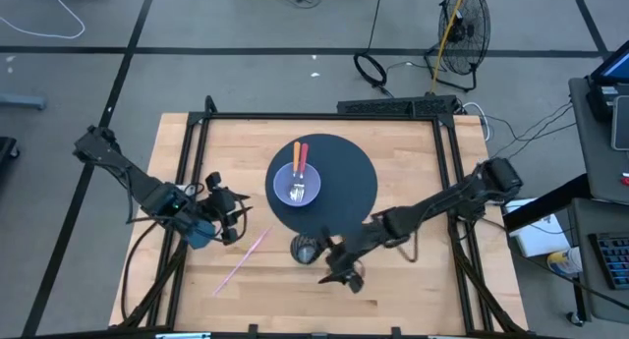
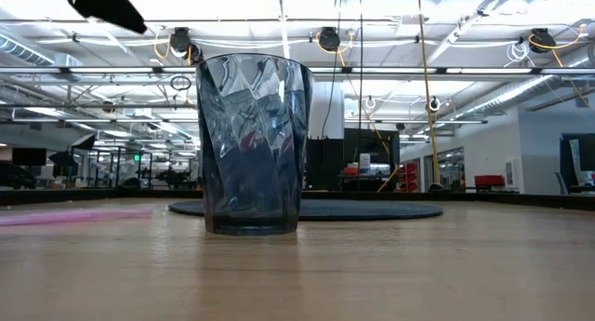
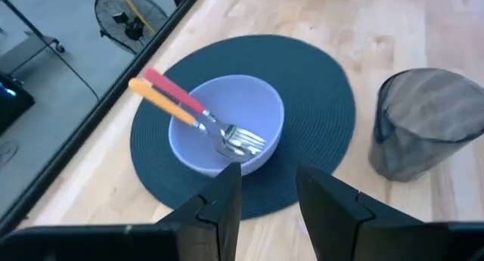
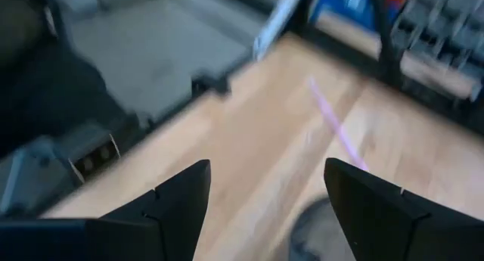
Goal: Pick & Place Utensil
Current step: Put the blue cup on the mat to the right side of the purple bowl
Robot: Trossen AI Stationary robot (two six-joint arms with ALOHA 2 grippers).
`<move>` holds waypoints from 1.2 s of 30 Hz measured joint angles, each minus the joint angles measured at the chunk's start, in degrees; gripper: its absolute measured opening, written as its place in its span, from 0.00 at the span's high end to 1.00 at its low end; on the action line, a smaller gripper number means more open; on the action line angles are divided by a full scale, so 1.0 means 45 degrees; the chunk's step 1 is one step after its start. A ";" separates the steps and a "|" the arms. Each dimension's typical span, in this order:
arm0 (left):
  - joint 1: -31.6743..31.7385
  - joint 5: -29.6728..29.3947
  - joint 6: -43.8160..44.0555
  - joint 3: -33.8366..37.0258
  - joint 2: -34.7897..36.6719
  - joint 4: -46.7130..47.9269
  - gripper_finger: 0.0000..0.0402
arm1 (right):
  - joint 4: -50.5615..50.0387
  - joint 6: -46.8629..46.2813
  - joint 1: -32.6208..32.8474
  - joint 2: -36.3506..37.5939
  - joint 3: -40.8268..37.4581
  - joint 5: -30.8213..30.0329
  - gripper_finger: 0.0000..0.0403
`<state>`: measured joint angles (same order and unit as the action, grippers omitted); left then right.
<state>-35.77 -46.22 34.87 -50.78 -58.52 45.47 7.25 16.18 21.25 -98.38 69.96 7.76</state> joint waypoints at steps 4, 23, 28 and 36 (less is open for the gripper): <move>-0.0008 -0.0013 0.0043 0.1121 0.0537 -0.0971 0.67 | -0.3336 0.0035 -0.0227 -0.1247 0.2320 -0.0032 0.37; -0.0010 -0.0189 -0.0314 0.1461 0.0611 -0.1263 0.67 | -0.6239 -0.0559 -0.0944 -0.2308 0.3744 -0.0046 0.49; -0.0013 -0.0189 -0.0350 0.1461 0.0606 -0.1264 0.67 | -0.6541 -0.0828 -0.1077 -0.2794 0.3744 -0.0017 0.54; -0.0013 -0.0194 -0.0351 0.1461 0.0606 -0.1277 0.67 | -0.6596 -0.0620 -0.1068 -0.2860 0.3739 -0.0037 0.62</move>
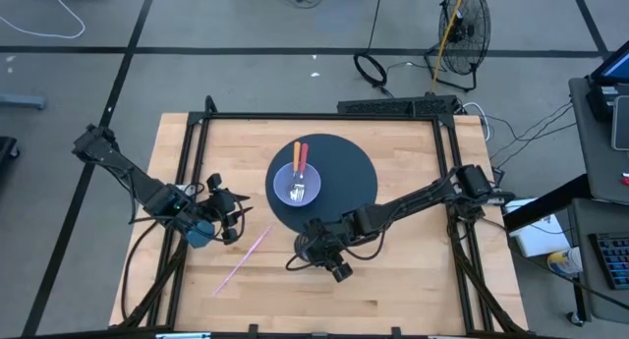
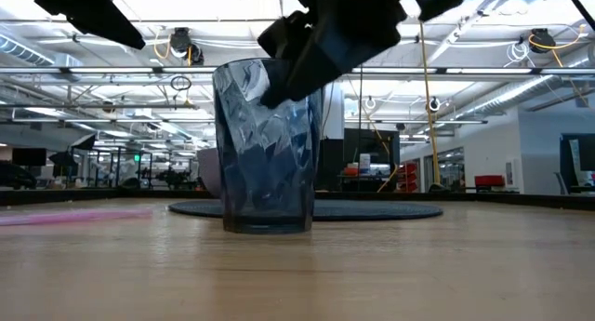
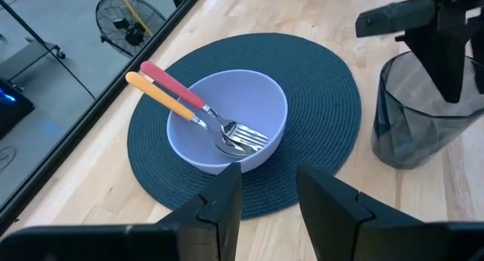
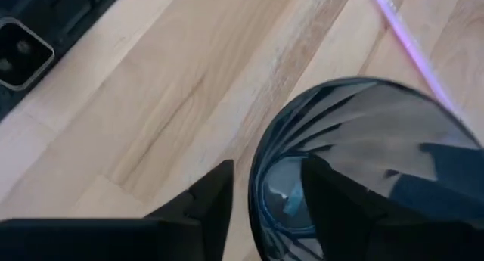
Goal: Pick & Place Utensil
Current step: Put the blue cup on the mat to the right side of the purple bowl
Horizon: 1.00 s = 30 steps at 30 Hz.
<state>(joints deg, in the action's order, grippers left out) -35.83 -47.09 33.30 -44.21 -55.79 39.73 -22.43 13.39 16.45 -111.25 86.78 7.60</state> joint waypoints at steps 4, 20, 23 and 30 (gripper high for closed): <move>0.0000 0.0000 -0.0004 0.0000 0.0000 0.0004 0.67 | -0.0124 0.0251 0.0000 -0.0005 0.0000 0.0000 0.75; 0.0000 0.0003 0.0011 0.0000 0.0000 0.0004 0.67 | -0.0903 0.0845 0.0005 0.0214 0.0000 -0.0043 0.98; 0.0003 0.0002 0.0006 -0.0005 0.0000 0.0004 0.67 | -0.1124 0.0825 0.0005 0.0452 -0.0008 -0.0108 0.98; 0.0000 0.0005 -0.0008 -0.0005 -0.0005 0.0014 0.67 | -0.2674 0.0334 0.0001 0.1606 -0.0010 -0.1432 0.98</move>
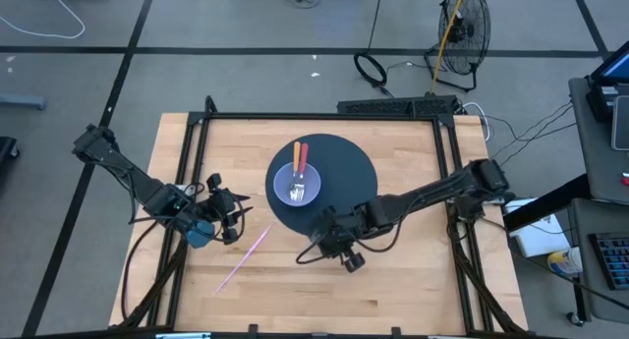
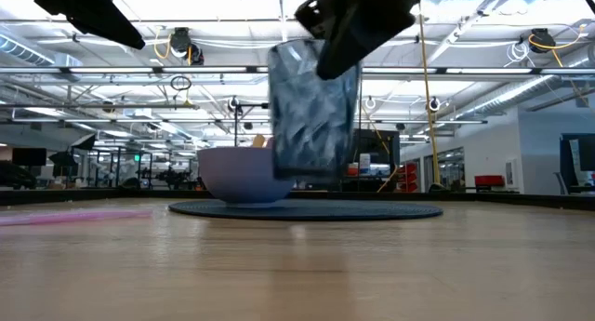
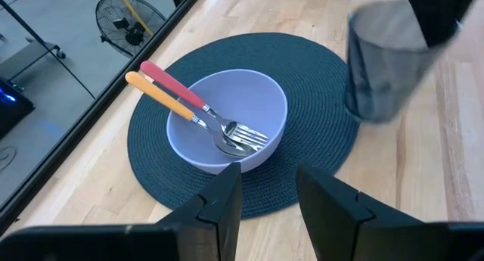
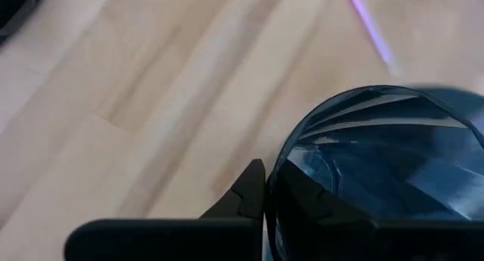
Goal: Pick & Place Utensil
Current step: Put the blue cup on the mat to the right side of the purple bowl
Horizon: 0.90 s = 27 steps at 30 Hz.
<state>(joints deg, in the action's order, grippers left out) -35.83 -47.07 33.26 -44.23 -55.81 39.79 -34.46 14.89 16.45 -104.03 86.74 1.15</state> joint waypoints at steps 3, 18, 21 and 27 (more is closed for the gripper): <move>0.0001 0.0000 0.0000 0.0000 0.0000 0.0010 0.67 | -0.0784 -0.0276 -0.0081 0.0512 0.0000 -0.0873 0.98; 0.0003 0.0000 -0.0041 0.0000 0.0000 0.0010 0.67 | -0.1143 -0.0820 -0.2811 0.3645 -0.2680 -0.1861 0.98; 0.0000 0.0000 -0.0272 0.0000 0.0000 -0.0023 0.67 | 0.0280 -0.0627 -0.3804 0.4351 -0.3846 -0.1013 0.98; 0.0034 -0.0215 -0.0331 0.0000 0.0000 -0.0133 0.67 | 0.1847 -0.0345 -0.5692 0.4379 -0.4843 0.1111 0.98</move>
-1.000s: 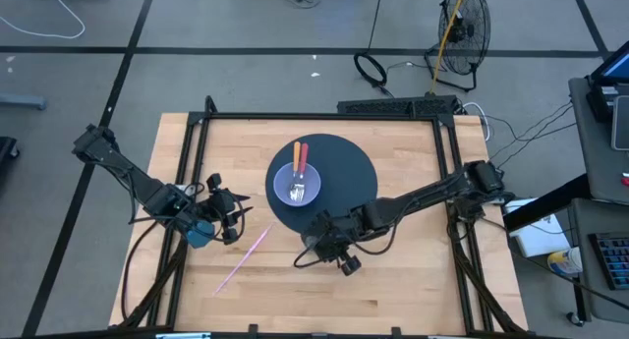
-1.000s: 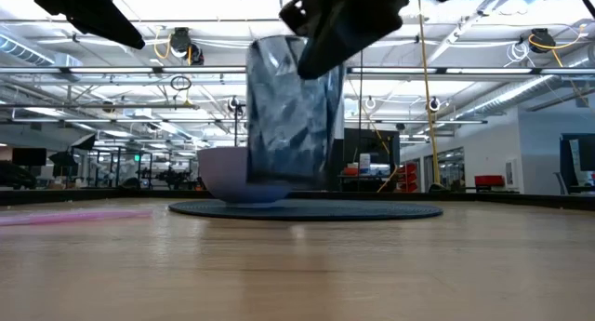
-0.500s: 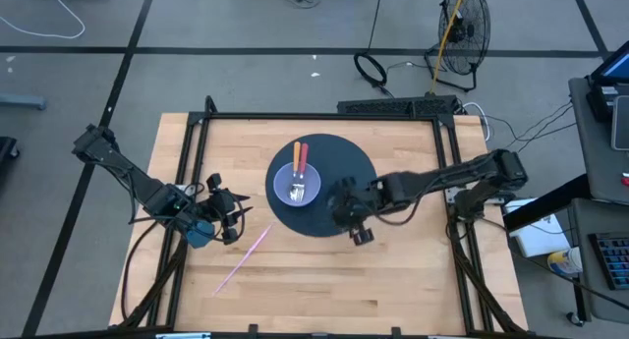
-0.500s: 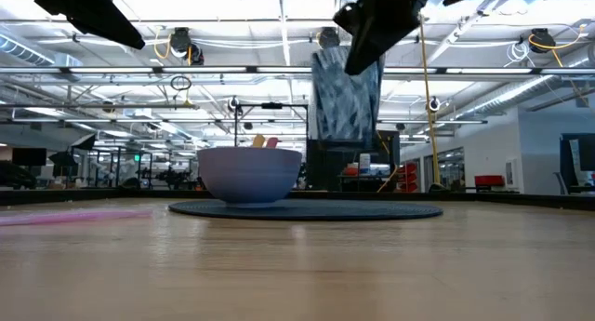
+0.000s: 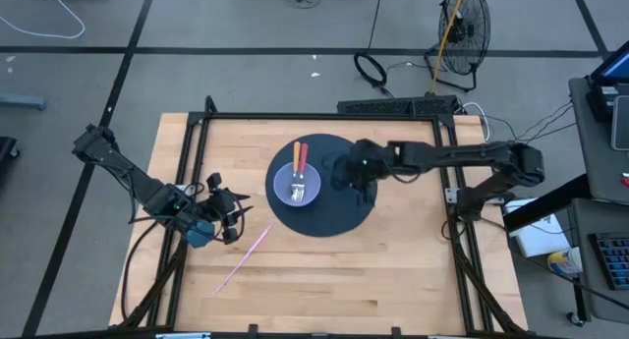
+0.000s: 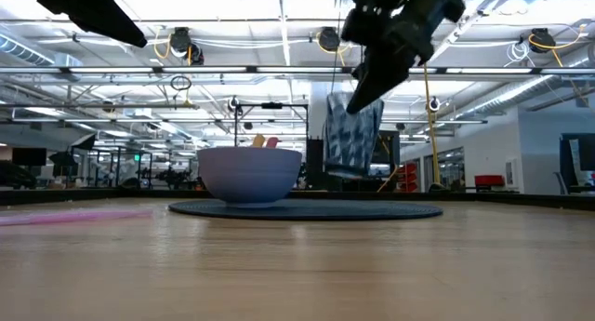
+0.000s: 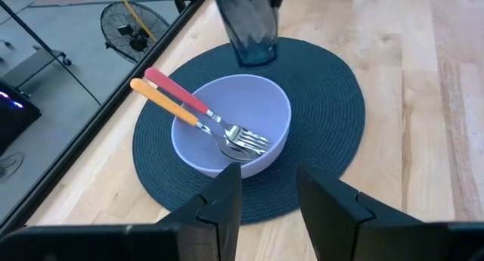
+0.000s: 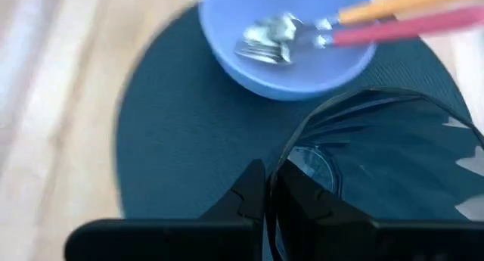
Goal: Pick & Place Utensil
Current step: Put the blue cup on the mat to the right side of the purple bowl
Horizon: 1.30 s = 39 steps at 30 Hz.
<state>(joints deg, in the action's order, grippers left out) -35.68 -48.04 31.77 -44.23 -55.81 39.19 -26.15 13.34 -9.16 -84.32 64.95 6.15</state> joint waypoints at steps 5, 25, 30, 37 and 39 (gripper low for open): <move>0.0005 -0.0008 0.0000 0.0000 0.0000 -0.0013 0.67 | -0.0443 0.0171 -0.0600 -0.0664 -0.0019 0.0520 0.98; 0.0005 -0.0246 0.0015 0.0000 0.0000 -0.0013 0.67 | 0.0327 0.0393 -0.0877 -0.1482 0.0006 0.1015 0.97; 0.0005 -0.0246 0.0005 0.0000 0.0000 -0.0064 0.67 | 0.0407 0.0476 -0.0881 -0.1869 0.0032 0.1014 0.97; 0.0005 -0.0251 0.0000 0.0000 0.0000 -0.0066 0.67 | 0.0292 0.0428 -0.0881 -0.1878 0.0044 0.1015 0.96; 0.0005 -0.0251 -0.0026 0.0000 0.0000 -0.0063 0.67 | 0.0217 0.0426 -0.0881 -0.1878 0.0044 0.1015 0.96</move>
<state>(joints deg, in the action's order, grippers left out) -35.66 -49.17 31.65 -44.23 -55.81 38.91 -25.18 15.26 -13.13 -92.77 65.14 10.72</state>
